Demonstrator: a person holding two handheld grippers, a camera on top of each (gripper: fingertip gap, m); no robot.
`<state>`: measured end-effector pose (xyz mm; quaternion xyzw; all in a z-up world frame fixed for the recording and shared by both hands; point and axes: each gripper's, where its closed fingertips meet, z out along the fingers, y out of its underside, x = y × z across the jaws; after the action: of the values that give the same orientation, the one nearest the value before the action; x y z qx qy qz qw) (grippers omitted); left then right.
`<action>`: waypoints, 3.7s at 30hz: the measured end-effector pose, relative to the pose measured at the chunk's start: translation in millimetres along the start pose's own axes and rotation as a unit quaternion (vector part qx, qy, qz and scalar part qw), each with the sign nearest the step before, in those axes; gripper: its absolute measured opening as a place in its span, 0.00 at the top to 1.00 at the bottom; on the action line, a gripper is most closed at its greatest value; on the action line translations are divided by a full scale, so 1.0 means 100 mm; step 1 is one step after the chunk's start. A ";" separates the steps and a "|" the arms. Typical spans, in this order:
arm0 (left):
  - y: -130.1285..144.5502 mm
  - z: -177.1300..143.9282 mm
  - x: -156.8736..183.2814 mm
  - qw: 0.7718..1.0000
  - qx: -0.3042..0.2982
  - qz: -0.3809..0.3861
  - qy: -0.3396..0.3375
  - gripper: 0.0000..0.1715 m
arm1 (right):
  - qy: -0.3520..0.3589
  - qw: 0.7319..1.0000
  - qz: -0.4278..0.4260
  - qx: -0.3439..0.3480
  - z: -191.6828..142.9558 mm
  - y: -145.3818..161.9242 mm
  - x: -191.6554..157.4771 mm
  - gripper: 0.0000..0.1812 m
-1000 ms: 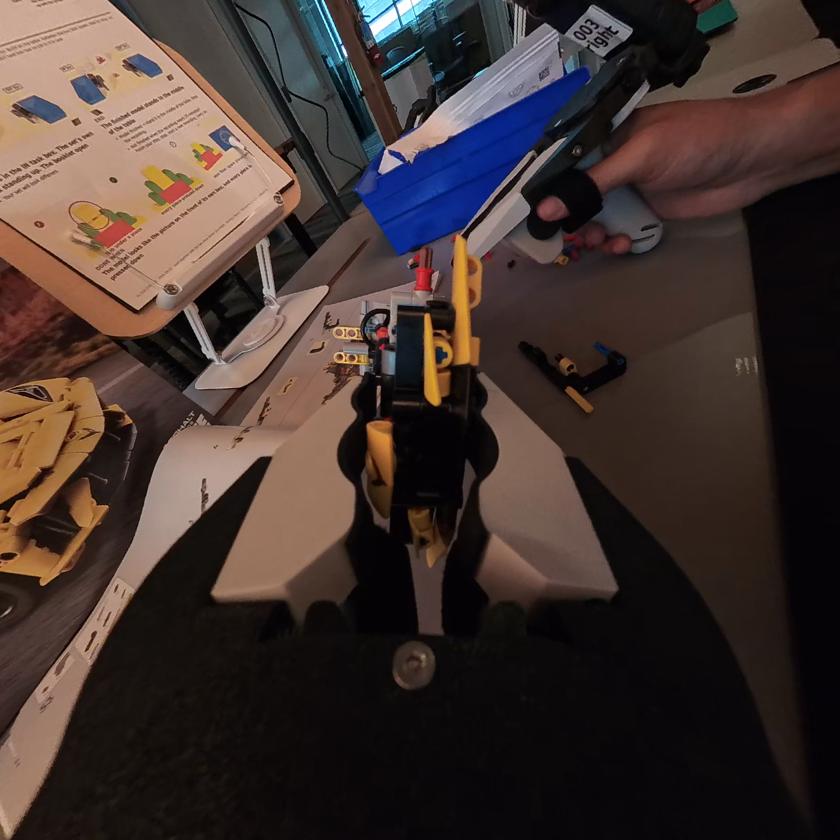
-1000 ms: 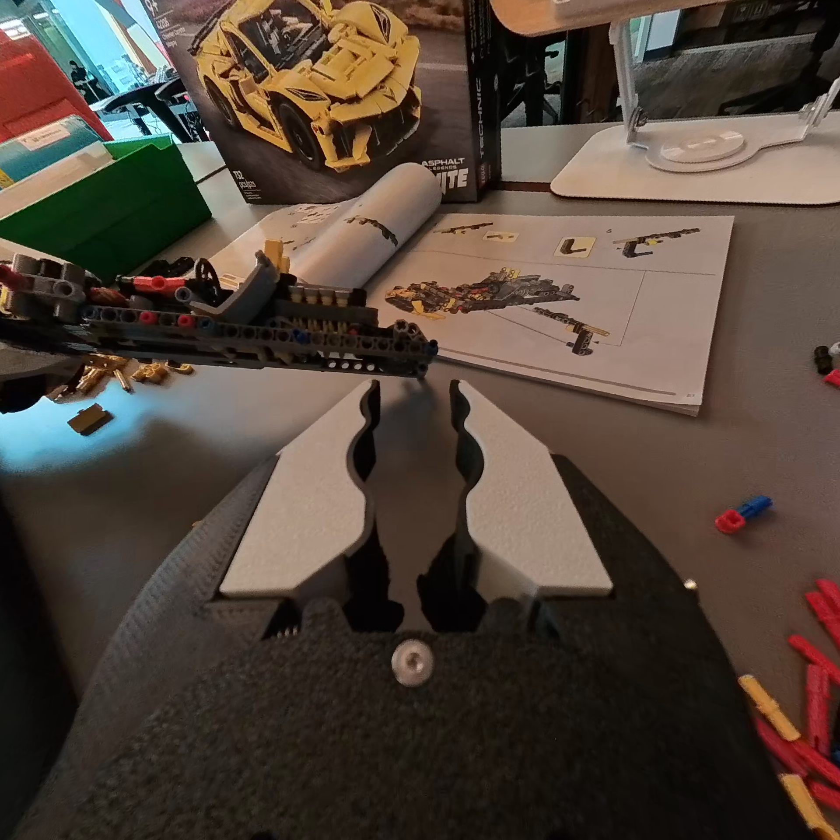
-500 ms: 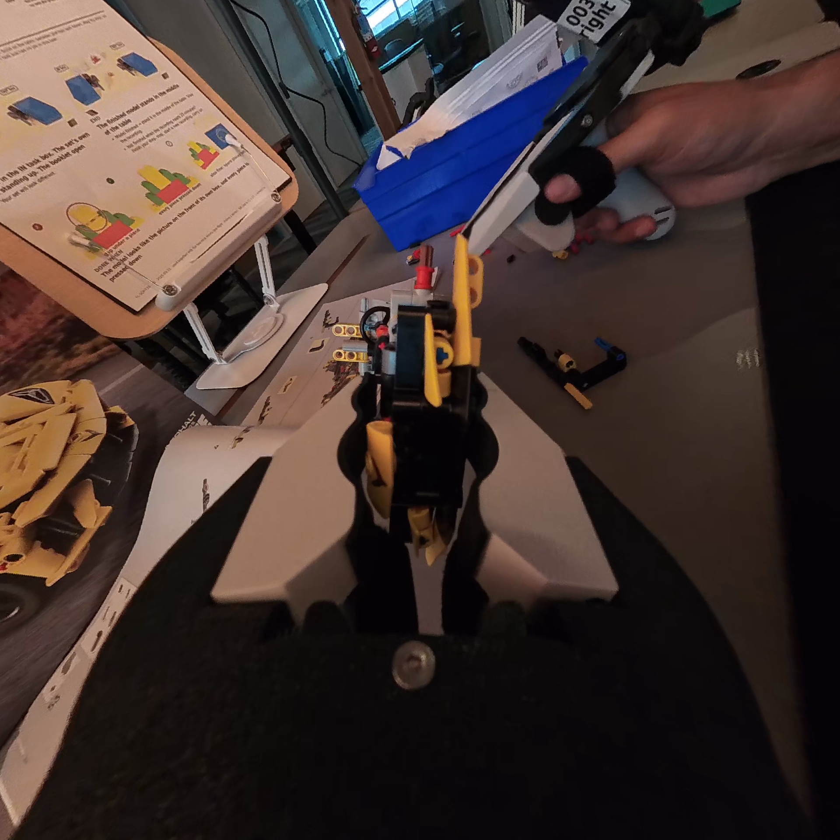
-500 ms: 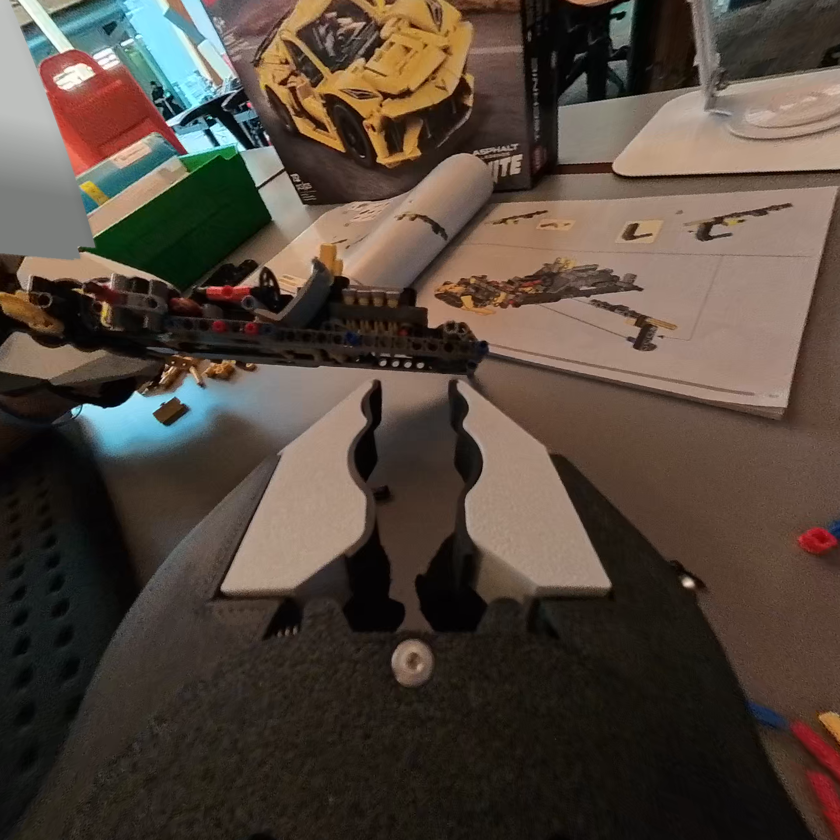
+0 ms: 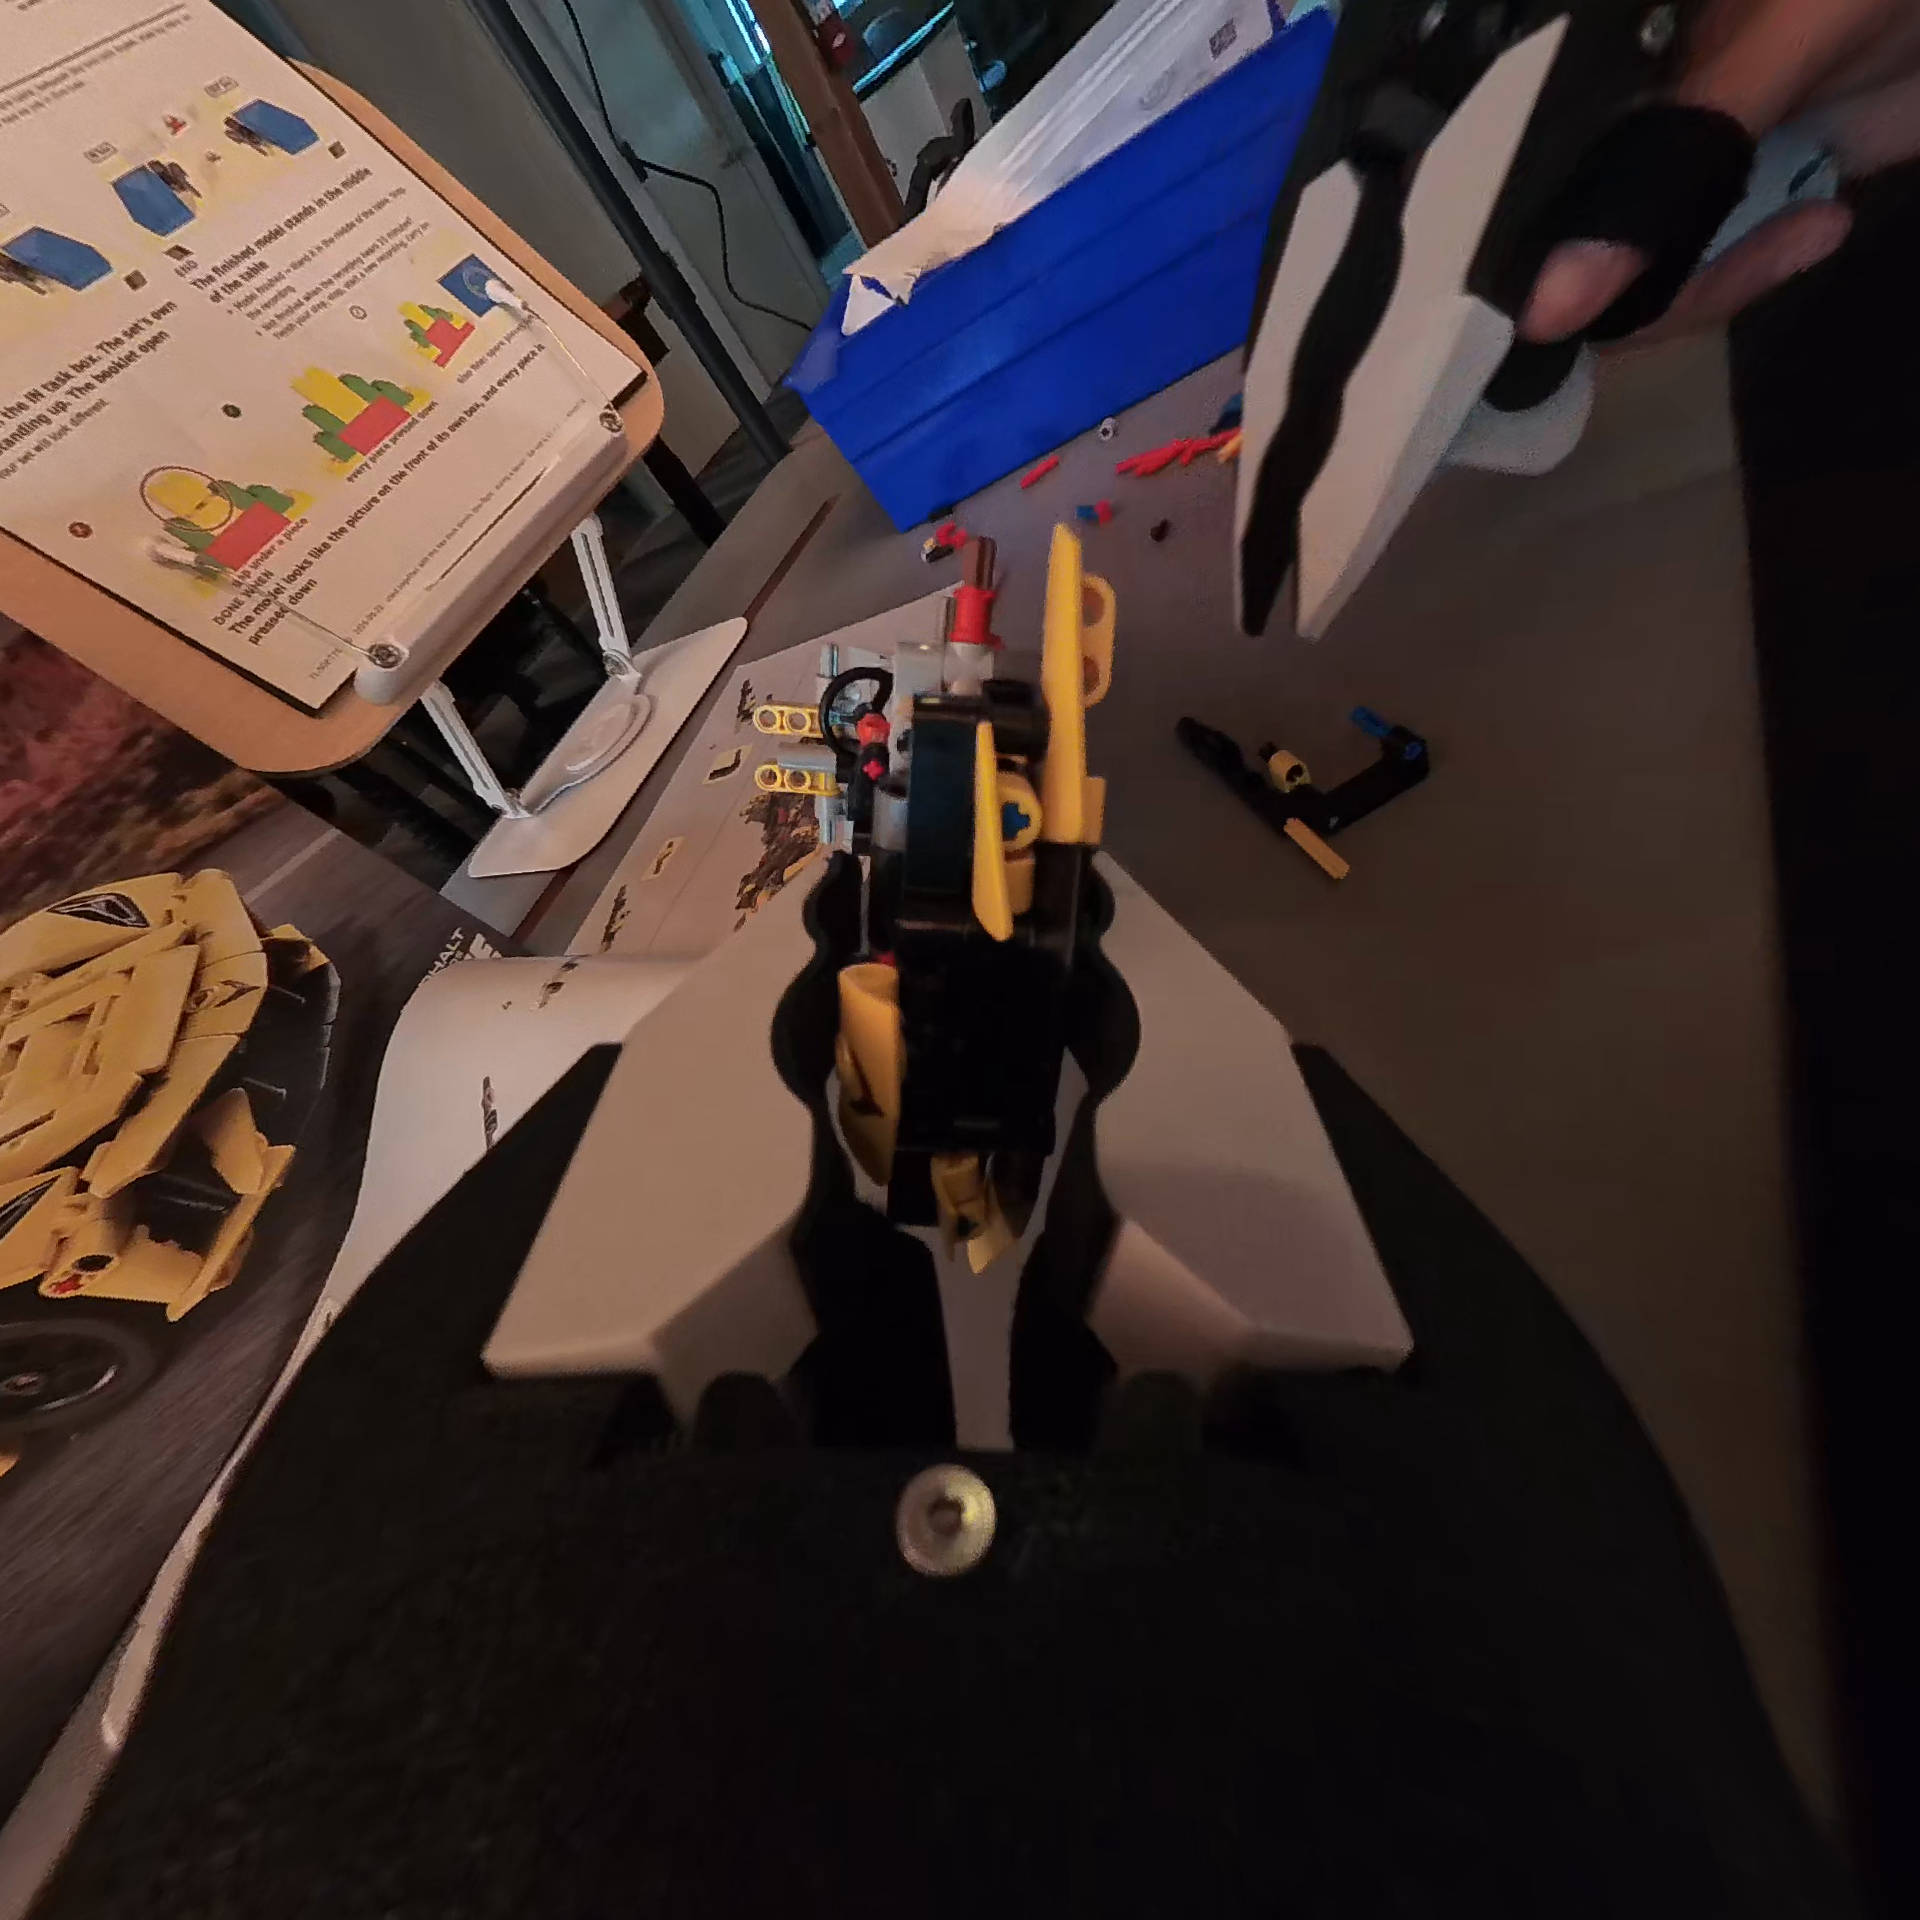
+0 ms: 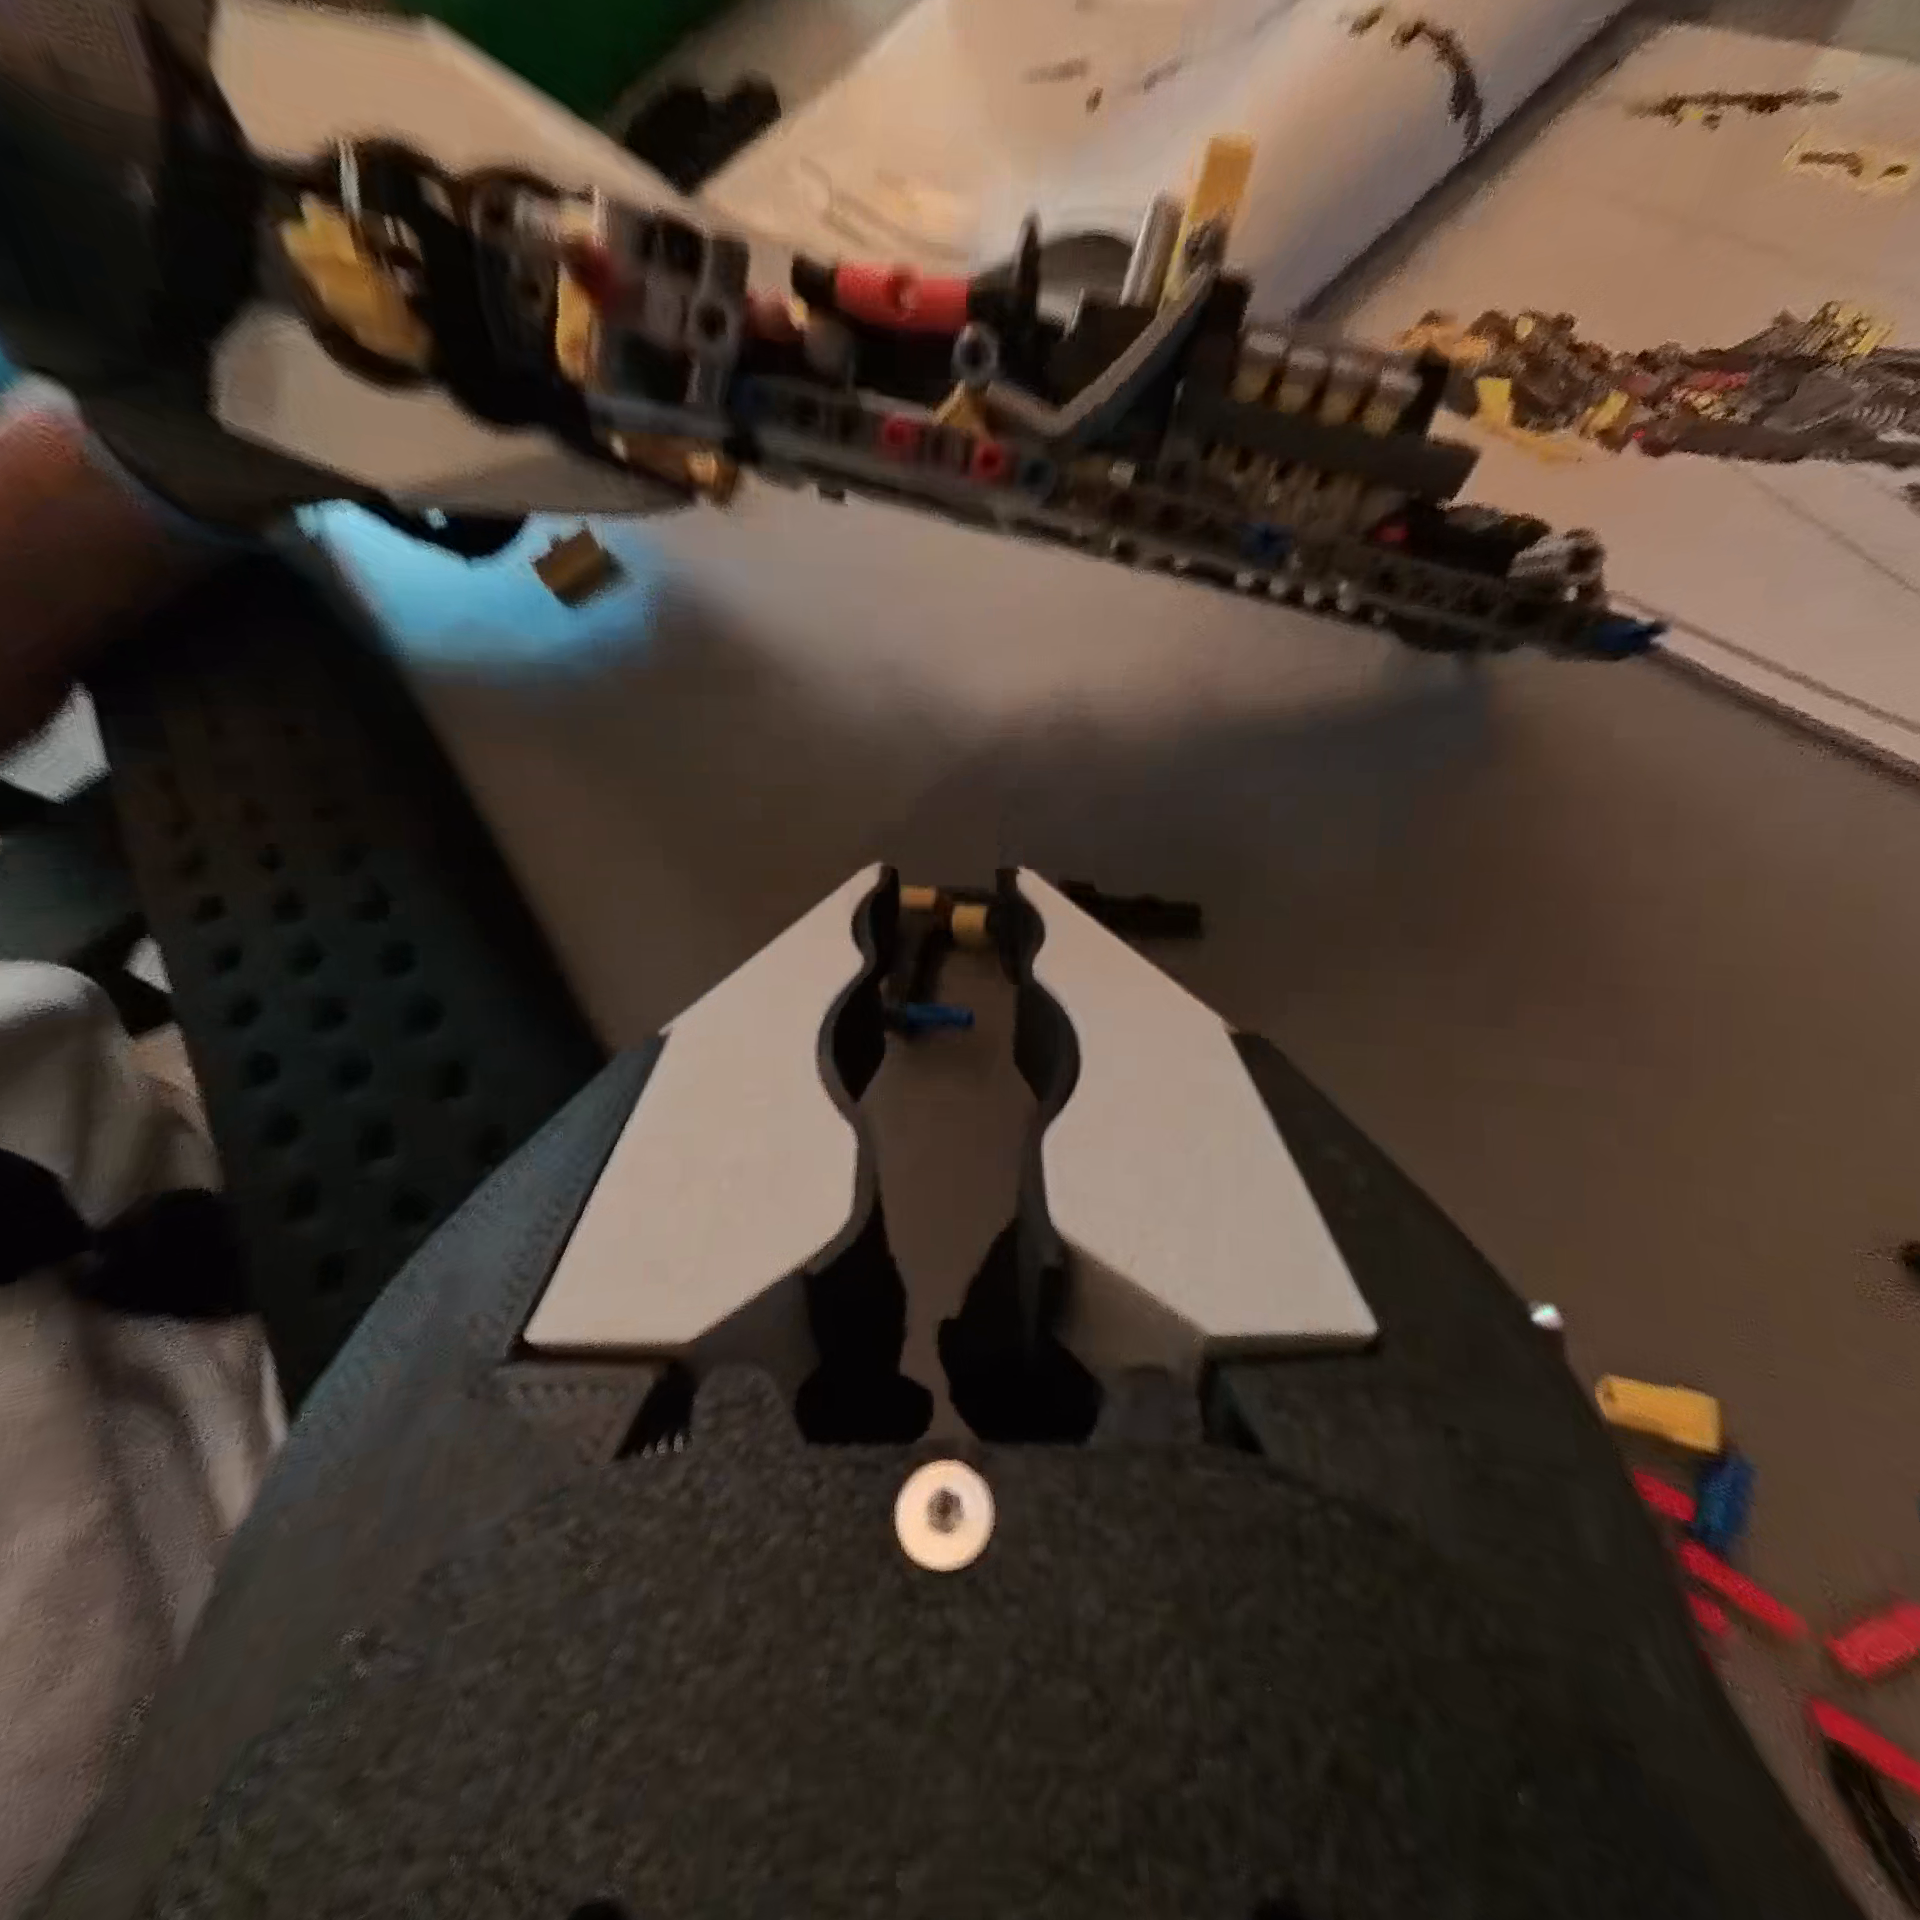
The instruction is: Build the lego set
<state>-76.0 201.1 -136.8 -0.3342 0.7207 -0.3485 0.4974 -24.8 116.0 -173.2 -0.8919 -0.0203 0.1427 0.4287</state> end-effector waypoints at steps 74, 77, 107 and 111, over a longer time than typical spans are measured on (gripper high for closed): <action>-0.20 0.06 0.31 0.994 -0.038 0.105 -0.019 0.80 | 0.220 0.803 -0.509 -0.219 -0.39 -0.68 -0.04 0.96; -0.20 0.07 0.32 0.993 -0.037 0.110 -0.018 0.80 | 0.232 0.803 -0.502 -0.225 -0.40 -0.67 -0.03 0.96; -0.27 0.09 0.41 0.990 -0.029 0.140 -0.017 0.80 | 0.248 0.796 -0.493 -0.250 -0.41 -0.57 -0.11 0.96; -0.26 0.08 0.37 0.993 -0.028 0.114 -0.015 0.80 | 0.230 0.830 -0.463 -0.208 -0.39 -0.58 -0.04 0.96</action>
<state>-74.9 155.5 -135.3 -0.2686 0.7558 -0.2643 0.5354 -12.6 122.1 -104.7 -0.8531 -0.3609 -0.2892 0.2414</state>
